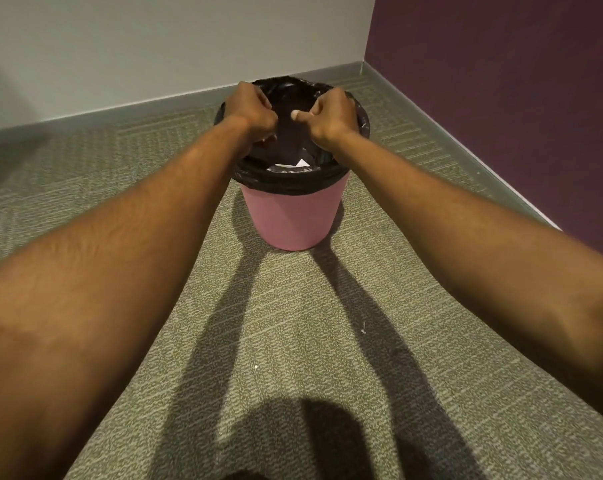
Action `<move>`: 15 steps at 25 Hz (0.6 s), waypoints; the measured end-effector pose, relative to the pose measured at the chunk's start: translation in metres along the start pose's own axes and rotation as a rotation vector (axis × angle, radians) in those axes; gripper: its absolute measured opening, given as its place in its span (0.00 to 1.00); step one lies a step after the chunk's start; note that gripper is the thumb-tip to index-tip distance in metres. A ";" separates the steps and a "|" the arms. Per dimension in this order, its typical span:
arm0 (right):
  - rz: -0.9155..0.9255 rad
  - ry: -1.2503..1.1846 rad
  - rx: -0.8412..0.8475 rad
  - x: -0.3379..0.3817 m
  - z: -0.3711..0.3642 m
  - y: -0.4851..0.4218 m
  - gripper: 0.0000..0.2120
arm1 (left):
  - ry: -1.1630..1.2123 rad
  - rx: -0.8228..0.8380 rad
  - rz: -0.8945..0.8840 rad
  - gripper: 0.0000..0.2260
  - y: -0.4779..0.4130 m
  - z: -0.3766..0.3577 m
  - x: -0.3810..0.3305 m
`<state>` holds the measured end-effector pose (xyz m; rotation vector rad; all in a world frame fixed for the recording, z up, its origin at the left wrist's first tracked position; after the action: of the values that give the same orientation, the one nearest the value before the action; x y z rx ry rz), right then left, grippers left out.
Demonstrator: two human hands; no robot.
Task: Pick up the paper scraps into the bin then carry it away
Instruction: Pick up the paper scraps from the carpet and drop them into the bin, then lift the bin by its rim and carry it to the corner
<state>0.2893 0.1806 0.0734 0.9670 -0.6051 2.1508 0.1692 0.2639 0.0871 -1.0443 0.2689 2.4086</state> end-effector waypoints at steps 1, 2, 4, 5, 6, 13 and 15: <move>0.013 -0.004 0.018 0.001 -0.003 0.000 0.19 | 0.007 0.009 -0.004 0.10 0.001 0.001 0.001; 0.031 -0.003 0.055 0.001 -0.007 0.001 0.20 | -0.003 0.005 -0.014 0.09 0.000 0.002 0.002; 0.075 0.010 0.153 0.002 -0.013 0.005 0.19 | -0.036 -0.004 -0.039 0.08 0.001 0.004 0.005; 0.092 0.021 0.188 0.001 -0.015 0.007 0.17 | -0.048 -0.002 -0.051 0.09 0.002 0.005 0.006; 0.105 0.036 0.203 0.000 -0.016 0.008 0.15 | -0.062 -0.001 -0.070 0.10 0.002 0.004 0.008; 0.190 0.116 0.121 -0.004 0.004 0.013 0.07 | -0.120 -0.098 -0.172 0.06 0.008 0.003 0.018; 0.190 0.099 0.048 -0.004 0.017 0.010 0.07 | -0.090 -0.179 -0.160 0.06 0.010 0.010 0.022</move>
<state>0.2917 0.1620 0.0795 0.8518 -0.6215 2.3751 0.1451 0.2673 0.0773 -0.9902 -0.0603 2.3583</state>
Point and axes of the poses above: each hand's wrist, its own y-axis away from the middle knuckle, its own z-axis out of the back of the hand, x = y × z, the point moved 4 cm from there along -y, towards the middle knuckle, and after that the axes turned 4 degrees about -y, right-handed, at the moved point
